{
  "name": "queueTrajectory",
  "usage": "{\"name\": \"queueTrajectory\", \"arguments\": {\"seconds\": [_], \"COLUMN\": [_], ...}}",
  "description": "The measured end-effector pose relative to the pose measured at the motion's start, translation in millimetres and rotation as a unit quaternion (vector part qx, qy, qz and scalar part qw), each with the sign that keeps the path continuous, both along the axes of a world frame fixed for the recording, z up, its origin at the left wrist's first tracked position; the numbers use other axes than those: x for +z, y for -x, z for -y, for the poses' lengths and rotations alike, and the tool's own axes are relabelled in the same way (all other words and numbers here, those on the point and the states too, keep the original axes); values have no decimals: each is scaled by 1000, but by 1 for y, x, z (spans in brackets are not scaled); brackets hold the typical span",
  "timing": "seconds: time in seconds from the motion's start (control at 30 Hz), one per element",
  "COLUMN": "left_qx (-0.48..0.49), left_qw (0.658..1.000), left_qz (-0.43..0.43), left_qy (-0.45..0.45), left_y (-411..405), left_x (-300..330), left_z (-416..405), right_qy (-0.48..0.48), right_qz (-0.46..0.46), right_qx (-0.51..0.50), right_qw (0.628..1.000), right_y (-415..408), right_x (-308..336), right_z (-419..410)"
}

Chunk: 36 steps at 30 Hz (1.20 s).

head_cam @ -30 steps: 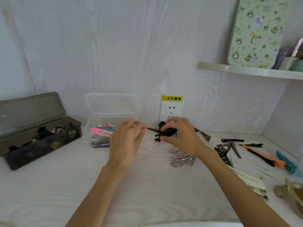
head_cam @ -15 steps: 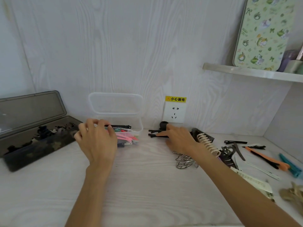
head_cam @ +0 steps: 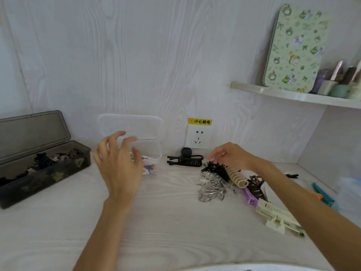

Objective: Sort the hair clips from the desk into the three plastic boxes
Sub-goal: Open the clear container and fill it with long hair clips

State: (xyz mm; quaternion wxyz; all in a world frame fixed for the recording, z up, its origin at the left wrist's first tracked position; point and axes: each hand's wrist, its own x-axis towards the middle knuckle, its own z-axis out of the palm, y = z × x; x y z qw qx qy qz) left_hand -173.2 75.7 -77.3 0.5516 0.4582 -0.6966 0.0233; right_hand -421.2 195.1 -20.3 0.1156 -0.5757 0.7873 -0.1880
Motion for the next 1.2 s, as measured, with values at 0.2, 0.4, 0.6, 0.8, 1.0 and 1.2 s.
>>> {"name": "queueTrajectory", "arguments": {"seconds": [0.2, 0.4, 0.6, 0.8, 1.0, 1.2], "left_qx": [-272, -449, -448, -364, -302, -241], "left_qw": [947, 786, 762, 723, 715, 809], "left_qz": [164, 361, 370, 473, 530, 446], "left_qy": [45, -225, -288, -347, -342, -298], "left_y": [61, 101, 98, 95, 111, 166], "left_x": [27, 2, 22, 49, 65, 54], "left_z": [-41, -46, -32, -21, -19, -35], "right_qy": [-3, -128, -133, -108, -21, -181], "right_qz": [-27, -77, -92, -117, -155, -91], "right_qx": [-63, -126, -134, -200, -163, -107], "right_qw": [998, 981, 978, 967, 974, 973], "right_y": [18, 19, 33, 56, 26, 8], "right_x": [0, -7, -15, -19, -12, -32], "right_z": [-16, -16, -22, -29, -39, -39]}}
